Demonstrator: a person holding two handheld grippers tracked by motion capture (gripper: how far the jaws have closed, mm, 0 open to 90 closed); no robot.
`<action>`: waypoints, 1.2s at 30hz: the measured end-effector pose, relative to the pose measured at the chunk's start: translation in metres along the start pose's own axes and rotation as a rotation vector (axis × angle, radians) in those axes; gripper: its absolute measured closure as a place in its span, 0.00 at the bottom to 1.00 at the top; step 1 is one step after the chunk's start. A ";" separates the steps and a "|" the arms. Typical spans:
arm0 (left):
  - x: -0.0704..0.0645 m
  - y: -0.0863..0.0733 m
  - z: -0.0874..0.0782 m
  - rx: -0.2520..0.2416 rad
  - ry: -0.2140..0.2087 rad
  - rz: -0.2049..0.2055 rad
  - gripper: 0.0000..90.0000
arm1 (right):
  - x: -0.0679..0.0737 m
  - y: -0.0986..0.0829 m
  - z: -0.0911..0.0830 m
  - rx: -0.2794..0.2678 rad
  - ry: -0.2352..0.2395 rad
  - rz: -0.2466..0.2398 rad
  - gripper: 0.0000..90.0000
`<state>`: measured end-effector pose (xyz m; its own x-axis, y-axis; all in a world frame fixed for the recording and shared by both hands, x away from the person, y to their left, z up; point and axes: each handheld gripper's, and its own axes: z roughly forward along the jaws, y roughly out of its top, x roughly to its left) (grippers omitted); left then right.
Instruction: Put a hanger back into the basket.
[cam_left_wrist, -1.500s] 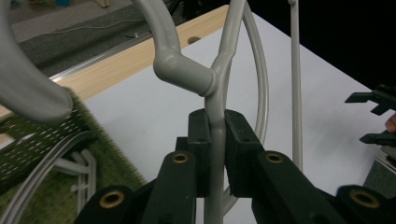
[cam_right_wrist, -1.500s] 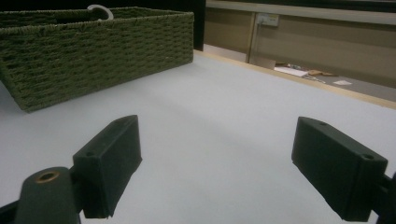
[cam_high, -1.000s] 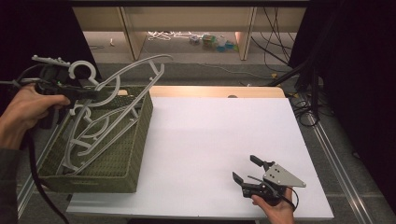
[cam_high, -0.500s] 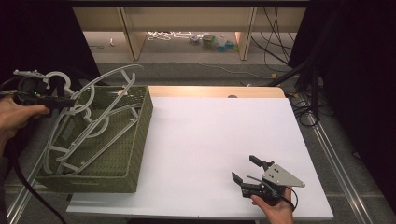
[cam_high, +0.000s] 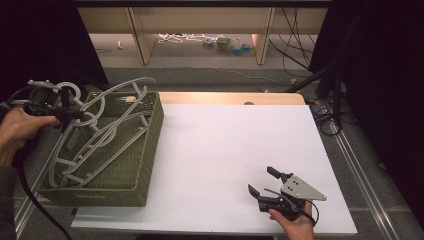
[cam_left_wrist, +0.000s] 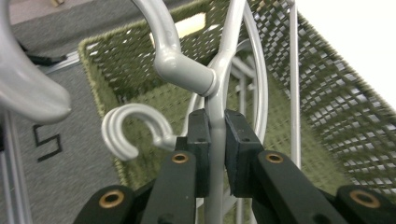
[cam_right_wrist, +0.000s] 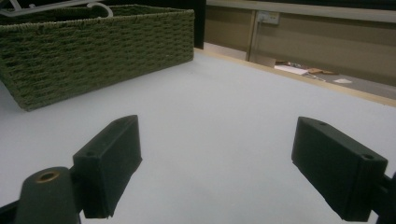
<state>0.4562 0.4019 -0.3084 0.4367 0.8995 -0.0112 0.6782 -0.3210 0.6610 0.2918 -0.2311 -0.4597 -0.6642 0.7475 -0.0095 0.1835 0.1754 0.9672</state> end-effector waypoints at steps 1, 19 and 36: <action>0.001 -0.002 0.002 0.003 0.007 -0.007 0.90 | 0.000 0.000 -0.001 0.006 0.007 -0.001 0.18; -0.003 -0.022 0.041 0.156 0.041 0.055 0.90 | 0.000 0.000 0.000 0.006 0.003 0.001 0.18; -0.001 -0.033 0.069 0.177 0.047 -0.006 0.87 | 0.000 0.000 0.000 0.001 -0.002 0.002 0.18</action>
<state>0.4737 0.3913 -0.3821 0.4075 0.9129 0.0231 0.7760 -0.3595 0.5182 0.2915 -0.2314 -0.4598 -0.6620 0.7494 -0.0077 0.1860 0.1742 0.9670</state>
